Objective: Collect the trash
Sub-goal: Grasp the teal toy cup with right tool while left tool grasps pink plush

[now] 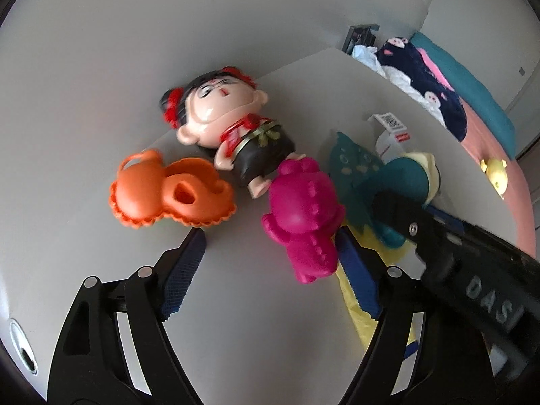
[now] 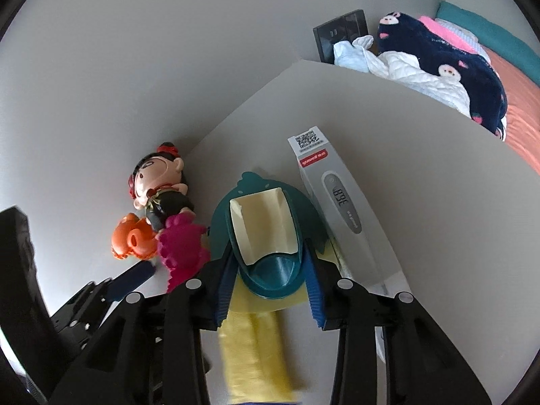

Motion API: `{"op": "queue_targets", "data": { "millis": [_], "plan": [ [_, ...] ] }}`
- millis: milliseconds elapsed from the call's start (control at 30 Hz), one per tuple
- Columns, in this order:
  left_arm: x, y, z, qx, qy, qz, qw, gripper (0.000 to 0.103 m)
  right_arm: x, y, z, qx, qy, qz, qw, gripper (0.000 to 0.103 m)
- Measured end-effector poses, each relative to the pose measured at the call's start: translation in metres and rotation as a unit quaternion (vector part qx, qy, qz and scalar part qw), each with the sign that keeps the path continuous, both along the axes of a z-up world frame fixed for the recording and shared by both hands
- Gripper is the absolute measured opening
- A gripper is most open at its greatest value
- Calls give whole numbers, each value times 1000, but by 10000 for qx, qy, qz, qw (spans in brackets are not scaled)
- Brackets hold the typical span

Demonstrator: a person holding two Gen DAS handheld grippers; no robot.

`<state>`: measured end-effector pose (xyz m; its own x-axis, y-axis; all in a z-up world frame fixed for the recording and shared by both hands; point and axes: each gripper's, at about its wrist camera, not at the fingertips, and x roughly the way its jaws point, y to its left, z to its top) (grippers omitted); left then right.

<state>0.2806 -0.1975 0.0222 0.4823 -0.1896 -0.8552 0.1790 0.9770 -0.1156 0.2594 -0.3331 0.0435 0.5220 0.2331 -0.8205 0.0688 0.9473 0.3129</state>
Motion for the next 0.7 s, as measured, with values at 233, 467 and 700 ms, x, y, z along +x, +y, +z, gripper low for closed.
{"op": "queue_targets", "data": {
  "millis": [233,467,700],
  "plan": [
    [-6,-9,7,-275,-247,-306,9988,37,-6,-10,14,112,-149,-76,9998,38],
    [-35,15,23,-579,-368,-280,9973,30,-30,-17,33,286,-276,-46,9992,39],
    [-97,11,51,-528,-665,-523,9950,30,-85,-28,64,362,-472,-86,9982,39]
  ]
}}
